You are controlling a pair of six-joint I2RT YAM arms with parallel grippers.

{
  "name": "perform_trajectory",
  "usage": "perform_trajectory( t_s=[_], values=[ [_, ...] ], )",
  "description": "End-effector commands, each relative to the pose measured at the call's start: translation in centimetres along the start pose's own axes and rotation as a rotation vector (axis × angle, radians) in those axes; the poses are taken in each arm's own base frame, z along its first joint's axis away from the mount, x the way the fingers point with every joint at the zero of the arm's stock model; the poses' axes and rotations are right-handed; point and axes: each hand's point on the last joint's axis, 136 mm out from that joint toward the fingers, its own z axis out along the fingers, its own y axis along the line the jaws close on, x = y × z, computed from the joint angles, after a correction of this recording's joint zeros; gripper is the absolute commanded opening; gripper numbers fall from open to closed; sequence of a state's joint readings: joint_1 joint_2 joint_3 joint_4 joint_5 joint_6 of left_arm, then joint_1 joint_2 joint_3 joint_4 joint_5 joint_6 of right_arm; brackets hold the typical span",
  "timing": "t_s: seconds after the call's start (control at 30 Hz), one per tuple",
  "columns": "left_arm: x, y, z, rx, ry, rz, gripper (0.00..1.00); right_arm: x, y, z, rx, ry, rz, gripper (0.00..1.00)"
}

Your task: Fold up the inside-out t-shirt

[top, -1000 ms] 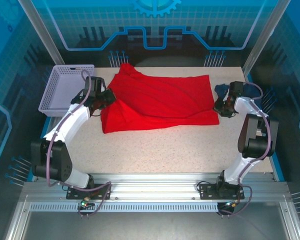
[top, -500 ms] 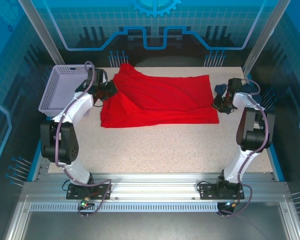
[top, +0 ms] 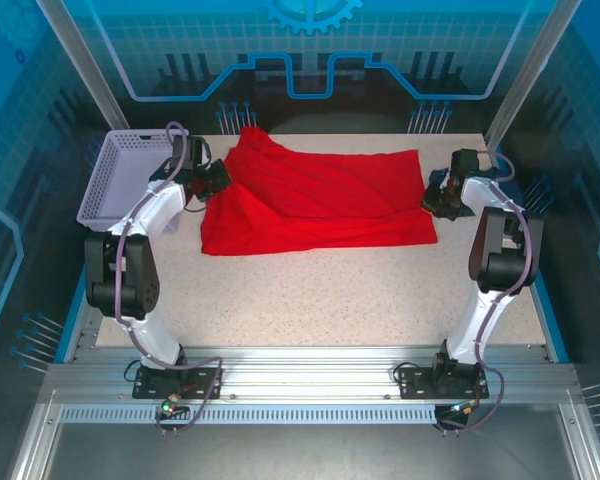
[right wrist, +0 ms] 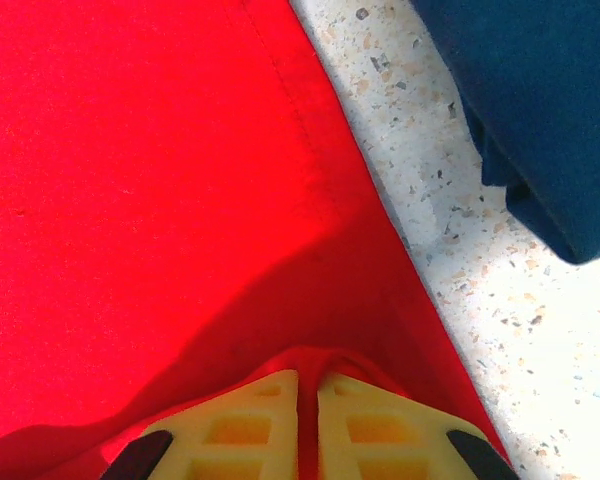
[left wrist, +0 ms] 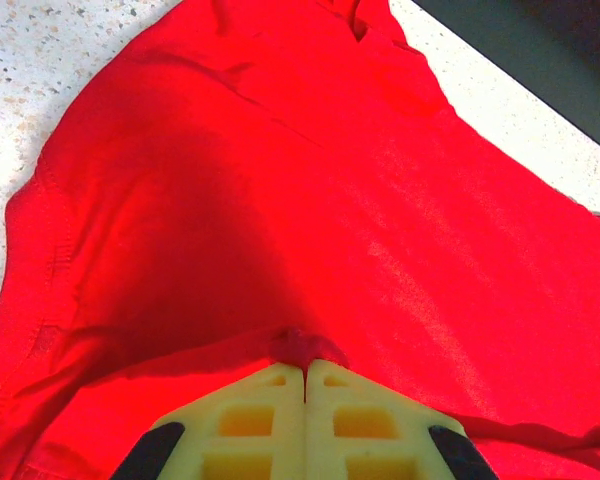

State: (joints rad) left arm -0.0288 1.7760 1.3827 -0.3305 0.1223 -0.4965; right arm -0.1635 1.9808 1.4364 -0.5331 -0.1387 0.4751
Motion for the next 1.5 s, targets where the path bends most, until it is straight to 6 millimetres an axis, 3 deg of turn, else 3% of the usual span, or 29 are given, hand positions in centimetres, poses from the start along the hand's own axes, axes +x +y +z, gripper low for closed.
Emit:
perform_trajectory(
  t_s=[0.0, 0.67, 0.87, 1.0, 1.1, 1.2, 1.3, 1.47],
  values=[
    [-1.4, -0.6, 0.6, 0.028, -0.015, 0.015, 0.00, 0.0, 0.4, 0.4, 0.017, 0.014, -0.007, 0.11],
    [-3.5, -0.2, 3.7, 0.013, 0.003, 0.004, 0.00, -1.3, 0.4, 2.3, 0.053, 0.022, -0.014, 0.12],
    [-3.5, 0.9, 6.3, -0.023, 0.026, 0.009, 0.00, -2.6, 1.0, 2.9, 0.060, 0.010, -0.022, 0.24],
    [-4.3, 1.1, 8.0, -0.037, 0.035, 0.013, 0.12, -4.1, 1.6, 1.8, 0.063, -0.022, -0.040, 0.33],
    [-5.4, 1.1, 8.0, -0.044, 0.032, 0.009, 0.22, -4.7, 1.8, 0.1, 0.074, -0.059, -0.061, 0.36],
    [-6.3, 0.9, 6.1, -0.045, -0.010, 0.007, 0.39, -4.0, 2.7, -1.4, 0.028, -0.095, -0.091, 0.40],
    [-5.3, 0.3, 3.7, 0.010, -0.050, -0.032, 0.50, -1.2, 4.6, -1.8, -0.053, -0.078, -0.130, 0.43],
    [0.7, -0.9, 1.9, 0.146, -0.022, -0.100, 0.56, 3.4, 6.8, 0.3, -0.095, 0.026, -0.192, 0.46]
  ],
)
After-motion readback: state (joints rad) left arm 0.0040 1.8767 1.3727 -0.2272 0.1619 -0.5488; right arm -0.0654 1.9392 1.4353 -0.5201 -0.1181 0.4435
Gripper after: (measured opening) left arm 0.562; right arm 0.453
